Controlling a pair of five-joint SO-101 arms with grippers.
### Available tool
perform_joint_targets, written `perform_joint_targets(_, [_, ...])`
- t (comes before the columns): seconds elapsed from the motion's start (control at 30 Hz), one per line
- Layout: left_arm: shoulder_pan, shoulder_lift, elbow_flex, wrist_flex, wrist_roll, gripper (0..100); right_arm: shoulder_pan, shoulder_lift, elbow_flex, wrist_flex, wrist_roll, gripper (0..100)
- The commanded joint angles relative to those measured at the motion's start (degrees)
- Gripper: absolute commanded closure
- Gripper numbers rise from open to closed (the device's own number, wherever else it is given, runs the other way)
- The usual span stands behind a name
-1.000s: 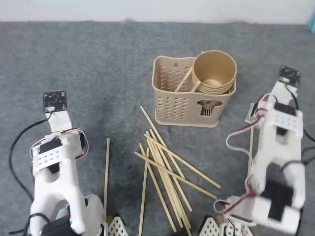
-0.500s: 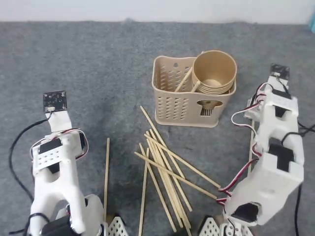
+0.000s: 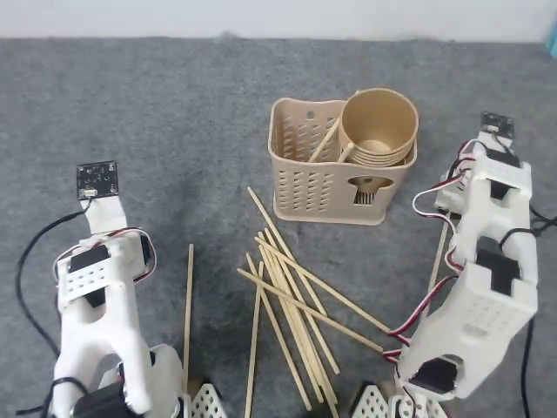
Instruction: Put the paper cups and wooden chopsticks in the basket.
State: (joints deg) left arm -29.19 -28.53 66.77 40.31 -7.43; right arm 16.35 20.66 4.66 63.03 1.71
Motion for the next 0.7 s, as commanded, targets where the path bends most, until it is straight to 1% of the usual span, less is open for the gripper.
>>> perform_joint_targets(0.0, [0.09, -0.18, -1.8, -1.14, -0.35, 92, 0.13, -11.74, -0.97, 7.96, 0.79, 99.1])
perform_joint_targets(0.2, [0.09, -0.18, -1.8, -1.14, -0.35, 92, -0.13, -30.11, -0.97, 19.91, 0.7, 99.1])
perform_joint_targets(0.3, [0.09, -0.18, -1.8, -1.14, -0.35, 92, -0.75, -40.66, -0.88, 23.16, 0.62, 99.1])
perform_joint_targets(0.4, [0.09, -0.18, -1.8, -1.14, -0.35, 92, -3.21, -51.12, -0.79, 25.01, 0.62, 99.1])
perform_joint_targets(0.53, [0.09, -0.18, -1.8, -1.05, -0.35, 92, -9.01, -63.78, 3.34, 23.34, 0.62, 99.1])
perform_joint_targets(0.6, [0.09, -0.18, -1.71, -1.05, -0.35, 92, -12.44, -69.49, 8.26, 19.82, 0.62, 99.1])
perform_joint_targets(0.67, [0.09, -0.18, -1.71, -1.05, -0.35, 92, -15.08, -74.86, 14.95, 14.02, 0.53, 99.1])
